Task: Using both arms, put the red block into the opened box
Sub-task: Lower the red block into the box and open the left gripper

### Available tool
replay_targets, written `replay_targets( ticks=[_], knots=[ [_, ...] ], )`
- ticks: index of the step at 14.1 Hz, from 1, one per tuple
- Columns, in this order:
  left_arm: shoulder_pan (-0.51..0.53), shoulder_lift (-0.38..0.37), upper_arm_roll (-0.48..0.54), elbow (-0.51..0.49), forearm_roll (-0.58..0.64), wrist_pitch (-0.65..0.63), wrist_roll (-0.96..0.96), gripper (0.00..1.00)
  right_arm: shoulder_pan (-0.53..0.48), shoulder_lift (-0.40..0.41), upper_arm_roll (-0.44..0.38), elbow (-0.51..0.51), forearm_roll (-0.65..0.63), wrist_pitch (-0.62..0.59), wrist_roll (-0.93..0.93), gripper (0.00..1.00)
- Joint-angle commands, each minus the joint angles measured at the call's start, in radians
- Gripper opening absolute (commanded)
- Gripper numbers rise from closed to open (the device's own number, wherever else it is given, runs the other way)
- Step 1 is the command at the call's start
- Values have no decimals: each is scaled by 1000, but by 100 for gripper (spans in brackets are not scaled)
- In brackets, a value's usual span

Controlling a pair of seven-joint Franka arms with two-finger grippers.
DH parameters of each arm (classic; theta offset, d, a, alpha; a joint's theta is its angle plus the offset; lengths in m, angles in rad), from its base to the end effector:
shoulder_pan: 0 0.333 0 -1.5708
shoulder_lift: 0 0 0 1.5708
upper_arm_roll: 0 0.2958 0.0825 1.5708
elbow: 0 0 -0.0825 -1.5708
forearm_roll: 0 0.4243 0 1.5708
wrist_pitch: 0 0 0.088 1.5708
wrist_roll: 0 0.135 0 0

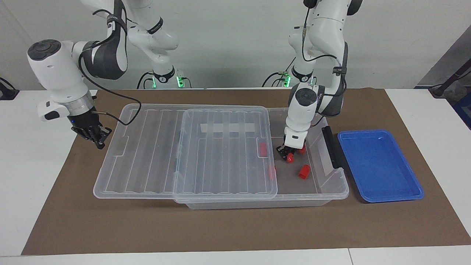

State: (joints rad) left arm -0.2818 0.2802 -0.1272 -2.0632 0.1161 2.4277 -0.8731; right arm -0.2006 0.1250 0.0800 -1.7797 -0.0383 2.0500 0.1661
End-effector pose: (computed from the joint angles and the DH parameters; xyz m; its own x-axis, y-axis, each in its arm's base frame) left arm 0.5714 -0.2455 0.2317 0.9219 0.3764 0.0920 0.3748 -0.9264 0.0347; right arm 0.6480 -0.0830 0.4345 0.9525 -0.2664 0.1474 -0.2696 -0.9630 0.0019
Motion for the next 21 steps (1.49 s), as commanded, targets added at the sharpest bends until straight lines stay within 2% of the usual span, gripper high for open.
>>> replay_targets(
  ticks=[1, 2, 4, 7, 9, 17, 19, 21],
  knots=[
    [-4, 4, 8, -23, 27, 19, -7, 60, -14, 18, 4, -13, 5, 21, -30, 0],
    [-4, 4, 8, -18, 27, 14, -7, 64, -14, 16, 6, -13, 5, 21, -39, 0],
    [-2, 2, 9, 4, 28, -19, -7, 66, -13, 16, 6, -18, 5, 16, -40, 0],
    [-4, -3, 9, 32, 27, -64, -7, 78, -10, 16, 6, -17, 5, 10, -40, 0],
    [-5, -13, 9, 57, 27, -111, -7, 78, -6, 16, 6, -18, 5, 13, -40, 0],
    [-2, -113, 4, 268, 13, -511, 0, 79, 9, 13, 9, -20, 5, 4, -102, 0],
    [0, -127, 9, 326, 14, -613, 28, 100, 33, 12, 9, -23, 5, -2, -105, 0],
    [7, -147, 21, 357, 14, -683, 145, 100, 58, 7, 10, -35, 5, -7, -105, 0]
  ],
)
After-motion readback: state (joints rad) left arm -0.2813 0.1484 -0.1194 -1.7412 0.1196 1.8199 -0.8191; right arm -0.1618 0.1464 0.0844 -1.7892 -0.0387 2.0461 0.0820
